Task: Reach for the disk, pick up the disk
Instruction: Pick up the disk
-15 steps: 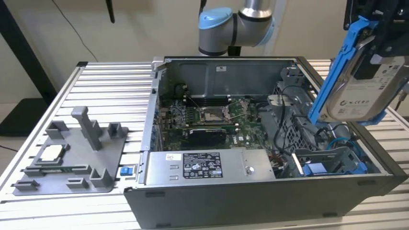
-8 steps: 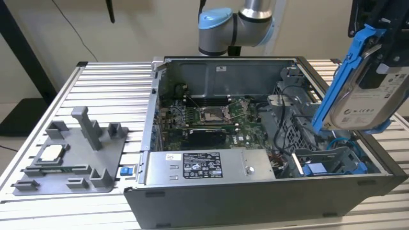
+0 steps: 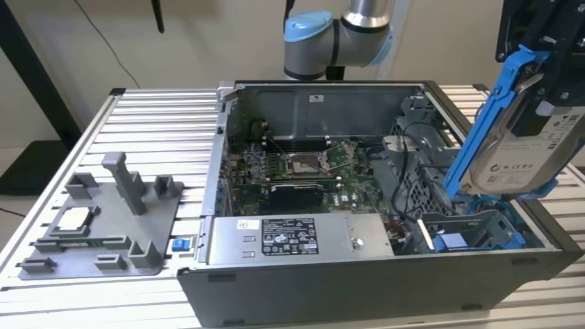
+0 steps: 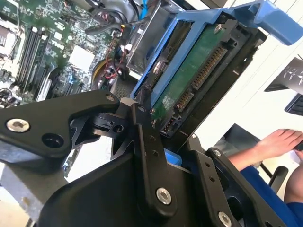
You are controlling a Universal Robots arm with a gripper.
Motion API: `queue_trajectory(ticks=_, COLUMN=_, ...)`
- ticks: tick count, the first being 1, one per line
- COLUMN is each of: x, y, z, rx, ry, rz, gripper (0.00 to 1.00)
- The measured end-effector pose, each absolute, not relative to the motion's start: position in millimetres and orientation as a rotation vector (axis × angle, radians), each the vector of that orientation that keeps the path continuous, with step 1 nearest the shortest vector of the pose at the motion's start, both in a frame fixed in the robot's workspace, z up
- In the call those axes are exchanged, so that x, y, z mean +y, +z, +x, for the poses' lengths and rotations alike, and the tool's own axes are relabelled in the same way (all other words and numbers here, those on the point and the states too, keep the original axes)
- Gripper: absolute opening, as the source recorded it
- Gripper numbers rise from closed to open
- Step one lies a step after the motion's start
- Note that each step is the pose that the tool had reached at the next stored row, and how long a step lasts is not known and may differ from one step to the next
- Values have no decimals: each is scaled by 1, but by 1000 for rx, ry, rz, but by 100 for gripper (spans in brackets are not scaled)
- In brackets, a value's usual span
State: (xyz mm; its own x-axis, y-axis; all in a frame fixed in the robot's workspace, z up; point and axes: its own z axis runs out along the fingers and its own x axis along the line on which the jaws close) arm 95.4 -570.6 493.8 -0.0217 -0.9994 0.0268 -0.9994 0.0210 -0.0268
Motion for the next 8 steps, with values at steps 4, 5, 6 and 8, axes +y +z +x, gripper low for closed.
queue_trajectory(ticks=4, x=-571, y=493, z=95, rx=-2244, ry=60, rz=2197, gripper=0)
queue_trajectory(ticks=5, x=-571, y=493, z=95, rx=-2244, ry=60, rz=2197, gripper=0)
queue_trajectory(ticks=6, x=-571, y=493, z=95, rx=-2244, ry=60, rz=2197, gripper=0)
queue_trajectory(ticks=8, x=-571, y=493, z=95, rx=-2244, ry=60, rz=2197, gripper=0)
